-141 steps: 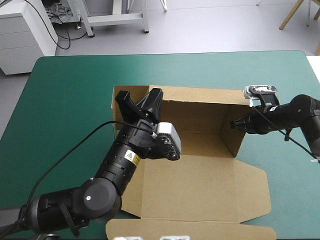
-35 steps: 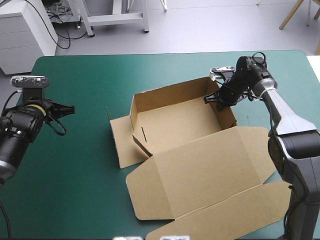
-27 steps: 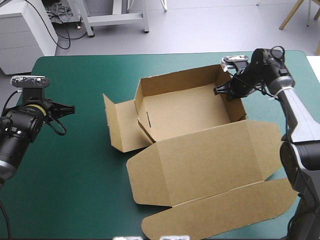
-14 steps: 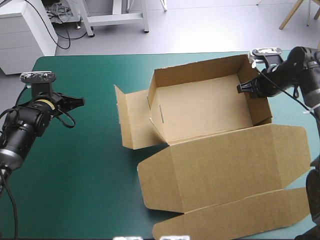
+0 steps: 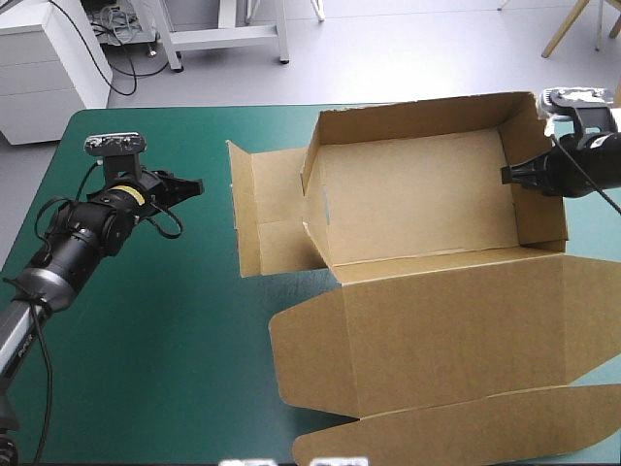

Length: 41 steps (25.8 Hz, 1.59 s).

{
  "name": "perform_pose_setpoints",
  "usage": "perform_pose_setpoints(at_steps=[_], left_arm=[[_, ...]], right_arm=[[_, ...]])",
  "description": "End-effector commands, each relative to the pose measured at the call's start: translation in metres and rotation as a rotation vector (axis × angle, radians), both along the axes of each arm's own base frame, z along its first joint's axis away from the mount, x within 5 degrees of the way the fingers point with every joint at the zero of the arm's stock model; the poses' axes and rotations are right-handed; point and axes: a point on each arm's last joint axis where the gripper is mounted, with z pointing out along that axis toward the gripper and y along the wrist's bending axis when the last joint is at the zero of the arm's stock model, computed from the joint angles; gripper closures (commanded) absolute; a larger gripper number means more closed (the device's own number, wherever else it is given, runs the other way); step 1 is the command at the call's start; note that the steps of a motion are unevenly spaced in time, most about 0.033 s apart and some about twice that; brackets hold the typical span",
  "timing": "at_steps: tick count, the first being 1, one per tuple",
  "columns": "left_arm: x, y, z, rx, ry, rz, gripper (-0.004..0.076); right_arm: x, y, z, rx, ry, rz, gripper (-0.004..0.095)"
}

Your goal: Fold the box

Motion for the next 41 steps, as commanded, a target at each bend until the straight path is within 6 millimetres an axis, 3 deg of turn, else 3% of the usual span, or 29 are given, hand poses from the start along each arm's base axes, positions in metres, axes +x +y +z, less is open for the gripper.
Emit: perform_pose_setpoints(at_steps=[1,5,9,11,16,21,22,25,34,41], left_arm=[[0.000,-0.005,0.029,-0.084,-0.174,-0.012,0.0575],[-0.001,-0.007,0.027,-0.217,-0.128,0.024,0.0524],[-0.005,-0.011,0.020,-0.331,-0.021,0.054,0.0377],[-0.007,-0.013,0.016,-0.376,0.043,0.063,0.0350],[-0.020,-0.021,0.002,-0.370,0.260,-0.012,0.0360],[-0.036,-0.042,0.001,-0.371,0.363,-0.332,0.0420],[-0.041,-0.050,0.005,-0.361,0.342,-0.482,0.0440],[-0.047,-0.058,0.010,-0.325,0.262,-0.679,0.0470],[-0.044,-0.063,0.019,-0.419,0.198,-0.680,0.0495],[-0.044,-0.067,0.027,-0.546,0.178,-0.676,0.0495]], right_arm=[[-0.022,0.005,0.029,0.022,-0.134,-0.002,0.0927],[-0.031,0.007,0.036,0.019,-0.160,0.000,0.0927],[-0.033,0.009,0.038,0.039,-0.167,0.003,0.0927],[-0.033,0.011,0.039,0.061,-0.171,0.011,0.0927],[-0.033,0.012,0.039,0.080,-0.175,0.020,0.0927],[-0.033,0.011,0.039,0.067,-0.174,0.019,0.0927],[-0.033,0.011,0.039,0.062,-0.173,0.017,0.0927],[-0.033,0.011,0.039,0.058,-0.173,0.018,0.0927],[-0.033,0.005,0.035,0.006,-0.155,-0.013,0.0927],[-0.023,0.007,0.012,0.065,-0.131,-0.011,0.0927]])
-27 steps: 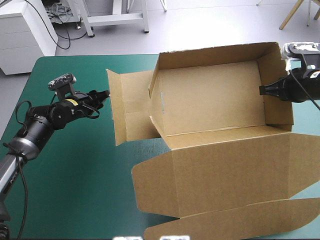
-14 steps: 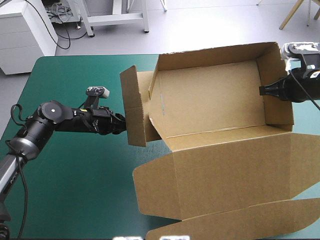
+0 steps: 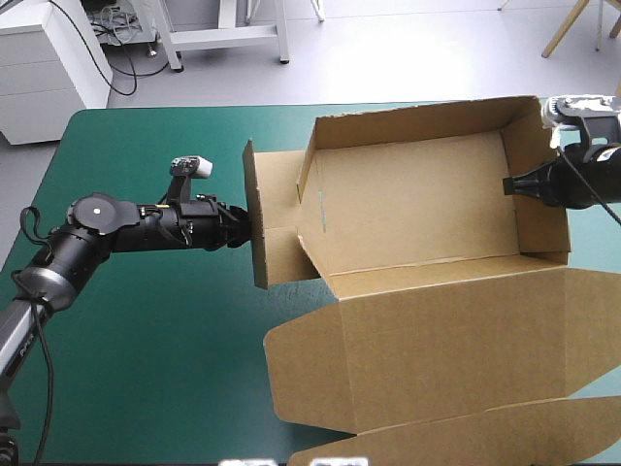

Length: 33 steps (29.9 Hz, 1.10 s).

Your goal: Fold the box

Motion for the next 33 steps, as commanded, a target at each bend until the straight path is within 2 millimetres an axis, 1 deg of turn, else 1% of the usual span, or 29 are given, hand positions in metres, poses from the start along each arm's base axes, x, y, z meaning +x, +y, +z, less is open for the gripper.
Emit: perform_pose_setpoints(at_steps=[1,10,17,19,23,30,33], left_arm=[[-0.004,-0.005,0.026,-0.134,-0.041,0.018,0.0495],[-0.008,-0.007,0.026,-0.135,-0.042,-0.027,0.0495],[-0.008,-0.007,0.027,-0.153,-0.035,-0.033,0.0495],[-0.009,-0.008,0.028,-0.173,-0.030,-0.033,0.0495],[-0.011,-0.010,0.030,-0.203,-0.017,-0.051,0.0495],[-0.015,-0.011,0.030,-0.211,0.002,-0.094,0.0495],[-0.015,-0.011,0.030,-0.197,-0.025,-0.118,0.0494]], right_arm=[[-0.001,0.003,0.005,0.065,-0.108,-0.015,0.0927],[0.013,0.000,-0.036,0.097,-0.121,-0.066,0.0927],[0.021,0.006,-0.061,0.200,-0.117,-0.048,0.0927],[0.025,0.007,-0.065,0.232,-0.114,-0.043,0.0927],[0.032,0.009,-0.074,0.233,-0.085,-0.035,0.0925],[0.042,0.029,-0.080,0.230,-0.092,0.013,0.0925],[0.047,0.038,-0.085,0.224,-0.085,0.036,0.0925]])
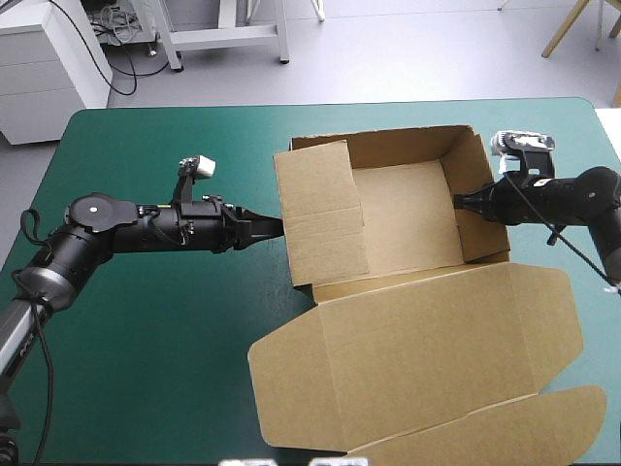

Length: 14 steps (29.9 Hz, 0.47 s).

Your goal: Fold the box

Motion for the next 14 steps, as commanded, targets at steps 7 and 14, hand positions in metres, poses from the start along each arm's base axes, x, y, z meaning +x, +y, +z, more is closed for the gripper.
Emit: perform_pose_setpoints(at_steps=[7,14], left_arm=[[-0.009,-0.004,0.022,-0.079,-0.054,-0.048,0.0494],[-0.010,-0.003,0.017,-0.012,-0.077,-0.066,0.0492]], right_arm=[[0.009,0.022,0.006,0.008,-0.065,0.004,0.0926],[0.014,0.034,-0.001,0.035,-0.044,0.022,0.0925]])
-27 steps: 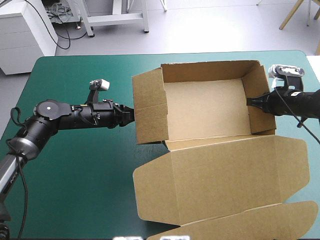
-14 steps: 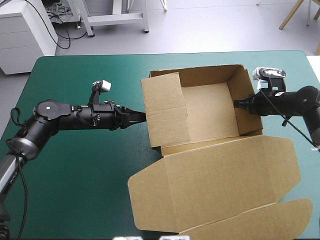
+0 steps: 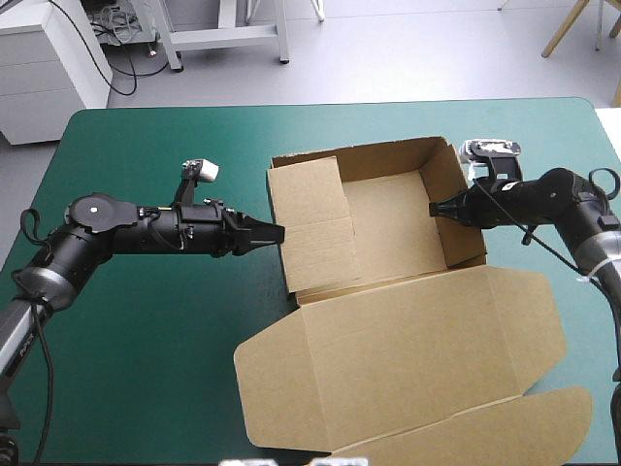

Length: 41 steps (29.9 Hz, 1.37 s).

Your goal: Fold the box

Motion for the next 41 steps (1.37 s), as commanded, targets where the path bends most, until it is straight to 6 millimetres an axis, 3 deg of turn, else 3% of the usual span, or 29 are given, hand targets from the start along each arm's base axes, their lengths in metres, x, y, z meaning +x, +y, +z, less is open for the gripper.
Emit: perform_pose_setpoints(at_steps=[1,11,13,17,20,29,37,41], left_arm=[[-0.007,-0.002,0.017,-0.022,-0.059,-0.020,0.0492],[-0.003,0.008,0.002,0.167,-0.008,0.048,0.0489],[-0.004,0.010,-0.001,0.204,-0.009,0.044,0.0451],[-0.003,0.011,-0.002,0.207,0.013,0.056,0.0274],[-0.002,0.010,-0.004,0.207,0.020,0.056,0.0187],[0.017,0.009,-0.026,0.181,0.205,0.162,0.0190],[0.031,0.003,-0.051,0.183,0.340,0.193,0.0345],[0.030,-0.008,-0.055,0.191,0.338,0.177,0.0521]], right_arm=[[-0.001,0.009,0.021,0.079,-0.073,-0.025,0.0925],[0.004,0.040,0.014,0.104,-0.078,0.009,0.0925],[0.005,0.046,0.012,0.105,-0.082,0.019,0.0925],[0.006,0.055,0.008,0.106,-0.078,0.035,0.0925],[0.006,0.059,0.007,0.112,-0.073,0.040,0.0925],[0.004,0.073,0.007,0.118,-0.083,0.058,0.0923],[0.000,0.087,0.008,0.127,-0.091,0.082,0.0920],[-0.001,0.088,0.007,0.121,-0.086,0.087,0.0920]])
